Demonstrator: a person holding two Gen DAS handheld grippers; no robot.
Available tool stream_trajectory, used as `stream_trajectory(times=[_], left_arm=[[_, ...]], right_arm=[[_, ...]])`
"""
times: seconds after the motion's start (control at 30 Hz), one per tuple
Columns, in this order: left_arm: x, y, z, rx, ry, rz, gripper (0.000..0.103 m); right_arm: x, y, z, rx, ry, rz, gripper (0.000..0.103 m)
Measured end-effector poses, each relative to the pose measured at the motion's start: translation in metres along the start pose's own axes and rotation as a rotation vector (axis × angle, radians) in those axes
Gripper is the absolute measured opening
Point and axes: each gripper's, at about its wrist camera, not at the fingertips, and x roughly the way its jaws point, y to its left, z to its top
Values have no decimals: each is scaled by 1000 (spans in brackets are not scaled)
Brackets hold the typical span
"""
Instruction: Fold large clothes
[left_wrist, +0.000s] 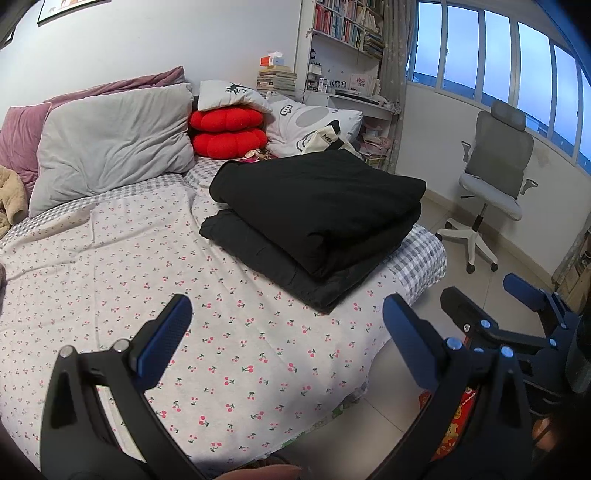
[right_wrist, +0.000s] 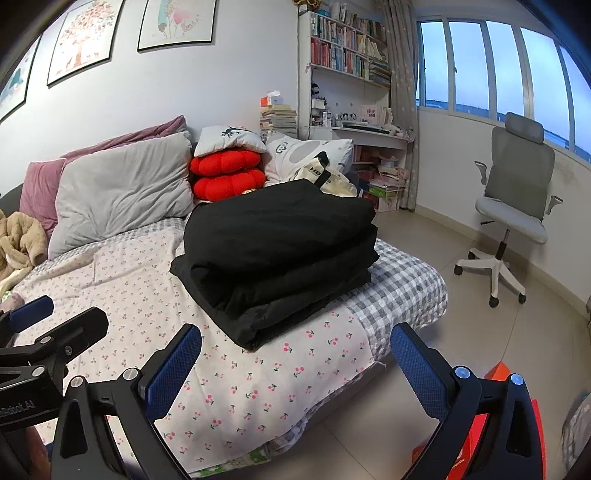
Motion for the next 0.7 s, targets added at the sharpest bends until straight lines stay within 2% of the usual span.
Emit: stream_trajectory(times=[0.7], left_arm=[[-2,-2,1,9,5,-2,103]], right_arm=[[-9,1,-11,14,14,-15,103]])
